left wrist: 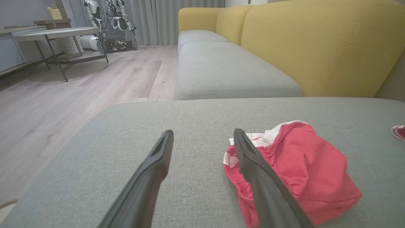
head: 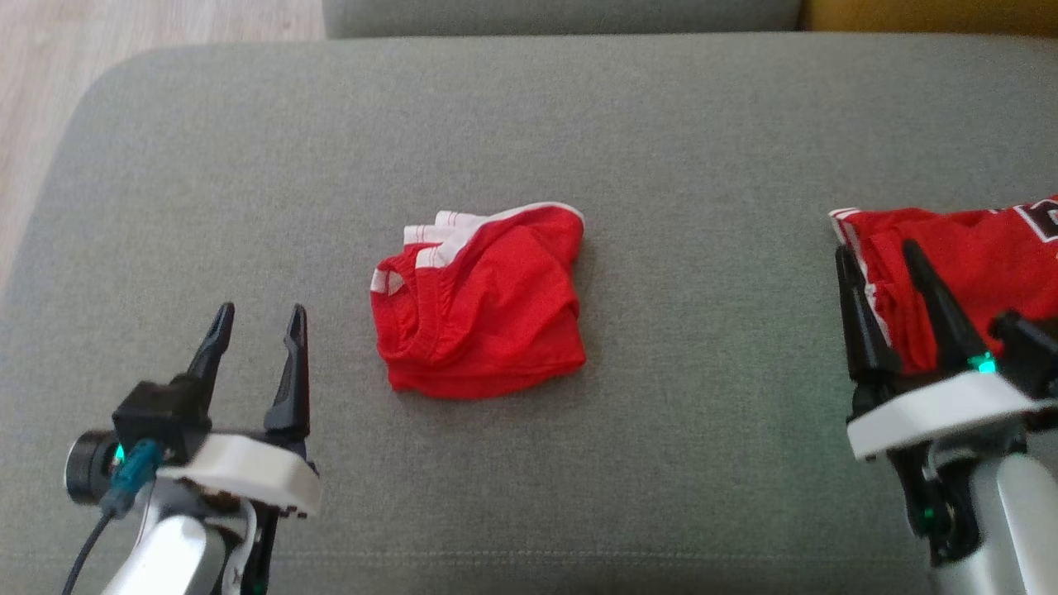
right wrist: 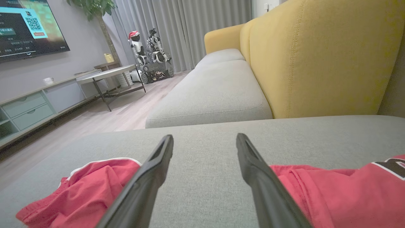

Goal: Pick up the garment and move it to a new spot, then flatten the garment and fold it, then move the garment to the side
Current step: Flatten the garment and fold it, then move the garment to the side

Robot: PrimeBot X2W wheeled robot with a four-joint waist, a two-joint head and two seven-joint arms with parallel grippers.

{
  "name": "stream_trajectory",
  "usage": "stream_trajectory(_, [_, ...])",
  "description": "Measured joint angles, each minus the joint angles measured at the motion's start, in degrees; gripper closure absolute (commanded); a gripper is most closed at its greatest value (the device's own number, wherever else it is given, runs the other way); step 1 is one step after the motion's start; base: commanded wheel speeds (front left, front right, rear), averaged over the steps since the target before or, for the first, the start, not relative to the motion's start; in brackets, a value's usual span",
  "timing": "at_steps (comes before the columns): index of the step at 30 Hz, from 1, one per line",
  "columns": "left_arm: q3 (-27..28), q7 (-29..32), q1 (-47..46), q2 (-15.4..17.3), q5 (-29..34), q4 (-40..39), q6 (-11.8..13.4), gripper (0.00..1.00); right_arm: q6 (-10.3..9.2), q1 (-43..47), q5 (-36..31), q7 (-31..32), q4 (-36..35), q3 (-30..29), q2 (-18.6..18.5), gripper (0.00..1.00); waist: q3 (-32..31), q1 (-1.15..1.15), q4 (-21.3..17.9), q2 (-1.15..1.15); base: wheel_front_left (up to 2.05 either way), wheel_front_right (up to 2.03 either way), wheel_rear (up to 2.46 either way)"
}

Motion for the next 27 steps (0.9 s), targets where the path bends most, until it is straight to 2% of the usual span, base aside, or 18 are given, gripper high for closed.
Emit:
stream_trajectory(5, [-0.31,0.71,2.50,0.67,0.00,-0.97,0.53,0.00,0.00,5.32,-3.77,3.03,-5.50,-2.20,2.03,0.00,-2.29,0.00,-0.63,0.00,0.00,0.00,0.00])
stream_trajectory(12, [-0.90,1.70,5.20,1.49,0.01,-2.41,1.14,0.00,0.00,8.23,-6.95,4.61,-9.38,-3.22,2.65,0.00,-5.04,0.00,-0.72,0.00,0.00,0.00,0.00])
stream_trajectory(27, [-1.69,2.94,8.28,2.88,0.00,-3.57,2.47,0.00,0.00,13.10,-7.62,6.61,-10.45,-4.49,3.96,0.00,-8.84,0.00,-0.65,0.00,0.00,0.00,0.00])
